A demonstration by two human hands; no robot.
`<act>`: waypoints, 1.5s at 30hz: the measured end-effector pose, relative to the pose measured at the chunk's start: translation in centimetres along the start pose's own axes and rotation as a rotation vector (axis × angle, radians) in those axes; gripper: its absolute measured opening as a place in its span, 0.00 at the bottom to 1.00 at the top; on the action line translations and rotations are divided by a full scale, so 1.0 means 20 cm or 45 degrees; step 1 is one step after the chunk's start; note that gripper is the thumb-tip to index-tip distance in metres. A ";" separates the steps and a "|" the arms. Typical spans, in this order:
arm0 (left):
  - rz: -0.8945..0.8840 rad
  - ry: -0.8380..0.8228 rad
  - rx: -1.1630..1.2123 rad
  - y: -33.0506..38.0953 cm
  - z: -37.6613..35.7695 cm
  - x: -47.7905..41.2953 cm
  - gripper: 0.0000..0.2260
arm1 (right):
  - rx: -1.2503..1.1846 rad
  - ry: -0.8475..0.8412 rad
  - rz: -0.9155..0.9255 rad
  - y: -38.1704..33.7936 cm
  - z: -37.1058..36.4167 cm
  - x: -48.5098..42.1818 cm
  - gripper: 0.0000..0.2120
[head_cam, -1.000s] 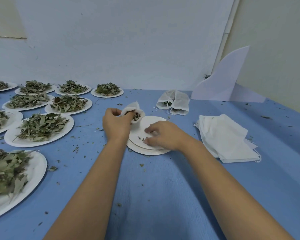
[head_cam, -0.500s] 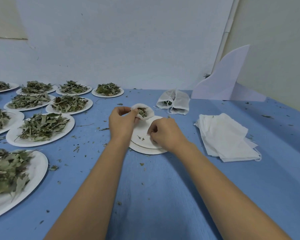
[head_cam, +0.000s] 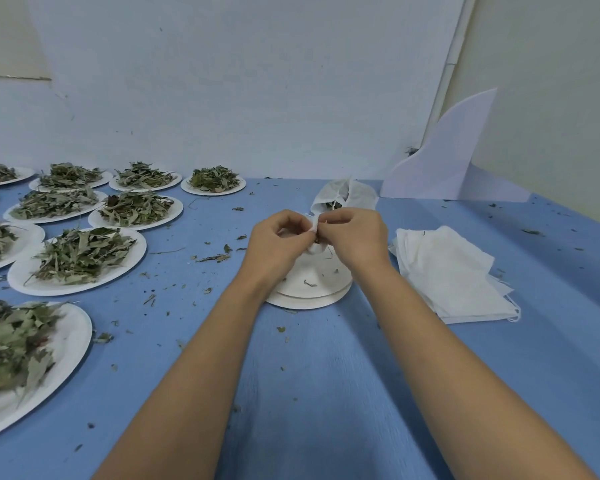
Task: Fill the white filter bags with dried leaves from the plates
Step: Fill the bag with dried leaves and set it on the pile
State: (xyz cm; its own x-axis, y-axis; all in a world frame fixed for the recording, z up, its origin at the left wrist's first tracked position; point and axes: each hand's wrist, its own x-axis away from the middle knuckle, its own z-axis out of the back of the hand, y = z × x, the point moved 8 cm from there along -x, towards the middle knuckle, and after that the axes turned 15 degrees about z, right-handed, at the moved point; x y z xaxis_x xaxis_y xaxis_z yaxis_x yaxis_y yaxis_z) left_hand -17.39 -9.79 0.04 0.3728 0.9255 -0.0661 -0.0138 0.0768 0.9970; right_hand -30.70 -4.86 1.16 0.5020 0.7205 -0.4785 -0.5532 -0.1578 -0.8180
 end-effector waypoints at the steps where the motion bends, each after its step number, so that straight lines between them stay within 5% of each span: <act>1: -0.016 -0.016 -0.023 0.01 -0.01 0.01 0.07 | -0.063 0.019 -0.039 0.01 0.00 0.00 0.08; 6: -0.087 0.000 -0.107 0.04 -0.02 0.02 0.09 | -0.565 0.059 -0.265 0.04 -0.06 0.04 0.08; 10: -0.094 0.106 -0.101 0.02 0.04 -0.01 0.10 | -0.858 -0.126 -0.333 -0.01 -0.14 0.06 0.07; 16: -0.037 0.097 -0.039 -0.01 0.04 -0.01 0.09 | -0.350 -0.123 -0.088 -0.02 -0.10 0.04 0.10; 23: -0.037 0.096 -0.019 -0.01 0.03 -0.01 0.09 | -0.125 -0.085 -0.031 -0.01 -0.06 0.04 0.13; 30: -0.076 0.118 -0.044 -0.01 0.04 -0.01 0.09 | -0.421 -0.237 -0.157 -0.04 -0.10 0.05 0.14; 45: -0.046 0.071 0.008 -0.03 0.05 -0.02 0.03 | -0.171 -0.271 -0.019 -0.04 -0.10 0.05 0.12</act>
State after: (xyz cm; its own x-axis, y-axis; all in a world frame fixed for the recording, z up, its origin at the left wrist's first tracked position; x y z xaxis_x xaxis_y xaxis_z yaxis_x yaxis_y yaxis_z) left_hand -16.63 -10.62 -0.43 0.3206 0.9415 -0.1040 0.0048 0.1082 0.9941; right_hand -28.43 -5.46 0.73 0.3503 0.8470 -0.3999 -0.4465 -0.2243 -0.8662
